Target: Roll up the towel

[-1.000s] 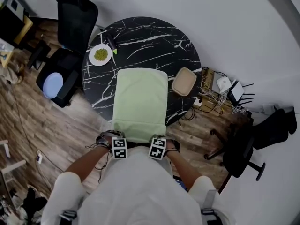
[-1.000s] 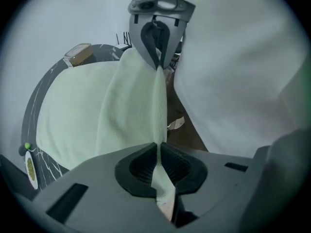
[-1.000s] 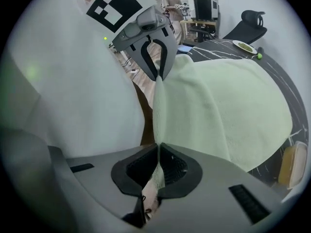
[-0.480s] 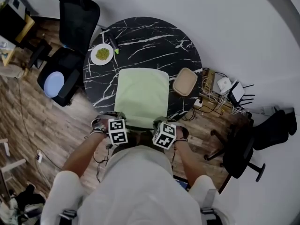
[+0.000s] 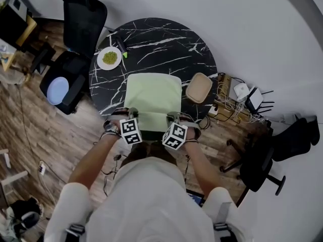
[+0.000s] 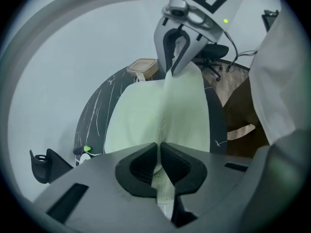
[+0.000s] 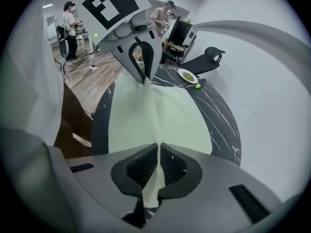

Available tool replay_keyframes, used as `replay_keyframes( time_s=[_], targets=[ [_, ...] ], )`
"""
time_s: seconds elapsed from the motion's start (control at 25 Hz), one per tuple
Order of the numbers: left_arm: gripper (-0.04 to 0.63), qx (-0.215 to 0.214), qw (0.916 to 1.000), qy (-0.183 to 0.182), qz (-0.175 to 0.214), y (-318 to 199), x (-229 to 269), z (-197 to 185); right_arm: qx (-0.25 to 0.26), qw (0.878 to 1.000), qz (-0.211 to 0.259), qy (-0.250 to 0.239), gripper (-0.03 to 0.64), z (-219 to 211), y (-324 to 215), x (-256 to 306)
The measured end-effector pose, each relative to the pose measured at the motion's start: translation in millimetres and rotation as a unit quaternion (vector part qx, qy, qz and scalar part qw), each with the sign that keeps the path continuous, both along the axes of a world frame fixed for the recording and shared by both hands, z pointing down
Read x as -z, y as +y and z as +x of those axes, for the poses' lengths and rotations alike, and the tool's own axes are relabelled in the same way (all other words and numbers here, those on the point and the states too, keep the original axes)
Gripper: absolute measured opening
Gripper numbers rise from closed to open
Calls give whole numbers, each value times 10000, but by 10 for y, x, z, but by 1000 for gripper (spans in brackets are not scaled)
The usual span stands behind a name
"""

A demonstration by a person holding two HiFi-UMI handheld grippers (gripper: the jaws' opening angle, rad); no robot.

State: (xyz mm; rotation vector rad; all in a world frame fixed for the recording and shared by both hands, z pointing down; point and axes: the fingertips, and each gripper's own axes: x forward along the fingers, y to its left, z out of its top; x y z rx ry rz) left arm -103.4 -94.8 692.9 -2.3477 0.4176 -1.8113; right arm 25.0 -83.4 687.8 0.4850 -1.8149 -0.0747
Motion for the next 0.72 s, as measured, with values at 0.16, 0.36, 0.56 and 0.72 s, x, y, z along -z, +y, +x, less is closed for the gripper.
replay_keyframes(
  time_s=[0.16, 0.36, 0.56, 0.72],
  targets=[
    [18, 158, 9998, -30, 119, -109, -39, -17, -68, 9995, 295, 54, 8, -16, -188, -36],
    [37, 182, 9997, 103, 141, -130, -3, 15, -192, 9992, 354, 44, 49, 9, -234, -38],
    [263, 304, 9992, 272, -11, -103, -16, 71, -281, 9992, 293, 15, 129, 50, -182, -40],
    [265, 245, 9992, 287, -113, 14, -47, 120, -107, 9998, 129, -67, 130, -42, -5, -69]
  ],
)
